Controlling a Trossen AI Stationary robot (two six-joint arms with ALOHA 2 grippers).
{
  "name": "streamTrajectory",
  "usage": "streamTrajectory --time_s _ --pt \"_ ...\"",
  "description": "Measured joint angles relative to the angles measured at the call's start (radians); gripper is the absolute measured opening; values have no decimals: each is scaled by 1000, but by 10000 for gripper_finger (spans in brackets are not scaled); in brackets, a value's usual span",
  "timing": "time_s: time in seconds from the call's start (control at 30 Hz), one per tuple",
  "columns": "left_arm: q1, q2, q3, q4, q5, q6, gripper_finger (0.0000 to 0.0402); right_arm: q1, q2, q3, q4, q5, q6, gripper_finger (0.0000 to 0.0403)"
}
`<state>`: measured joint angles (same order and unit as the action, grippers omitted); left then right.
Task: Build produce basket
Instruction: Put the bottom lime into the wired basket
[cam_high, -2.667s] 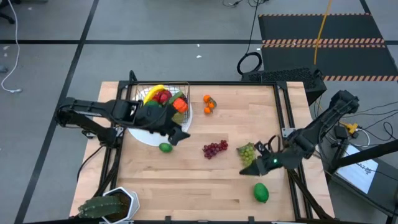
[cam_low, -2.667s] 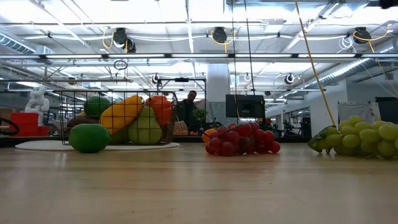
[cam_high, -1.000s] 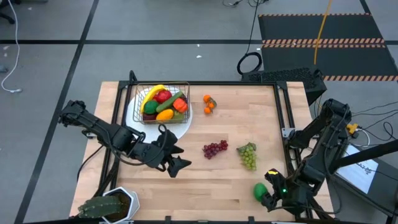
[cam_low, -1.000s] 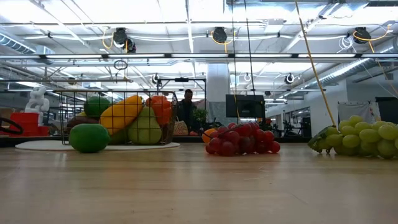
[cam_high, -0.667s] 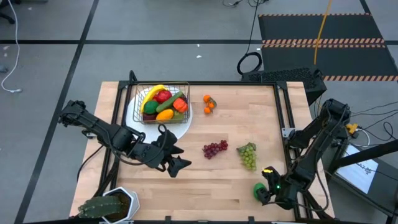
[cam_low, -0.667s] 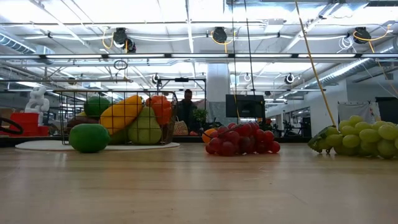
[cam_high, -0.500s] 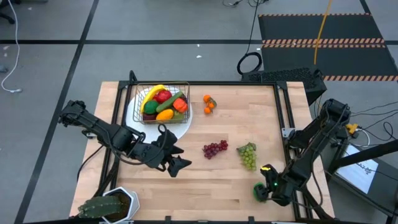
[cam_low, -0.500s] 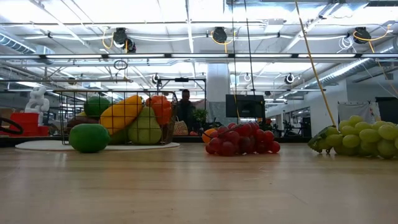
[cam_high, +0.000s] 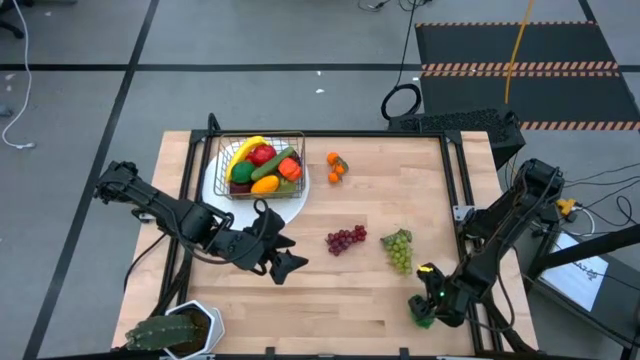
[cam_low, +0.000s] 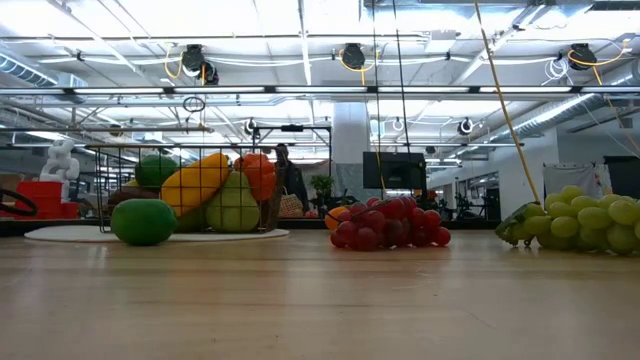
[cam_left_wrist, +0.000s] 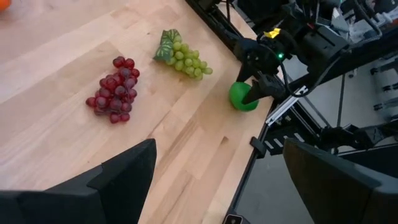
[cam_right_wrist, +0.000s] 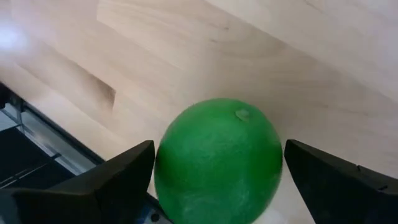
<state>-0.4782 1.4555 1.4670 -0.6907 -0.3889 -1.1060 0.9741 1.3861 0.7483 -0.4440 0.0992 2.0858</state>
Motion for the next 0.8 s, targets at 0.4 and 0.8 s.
streamTrajectory --time_s 0.4,0.8 --pt "14 0 0 -2 -1 53 351 -11 -3 -18 146 16 -9 286" --pt "69 -1 0 -1 -2 163 351 -163 -105 -18 489 317 -249 292"
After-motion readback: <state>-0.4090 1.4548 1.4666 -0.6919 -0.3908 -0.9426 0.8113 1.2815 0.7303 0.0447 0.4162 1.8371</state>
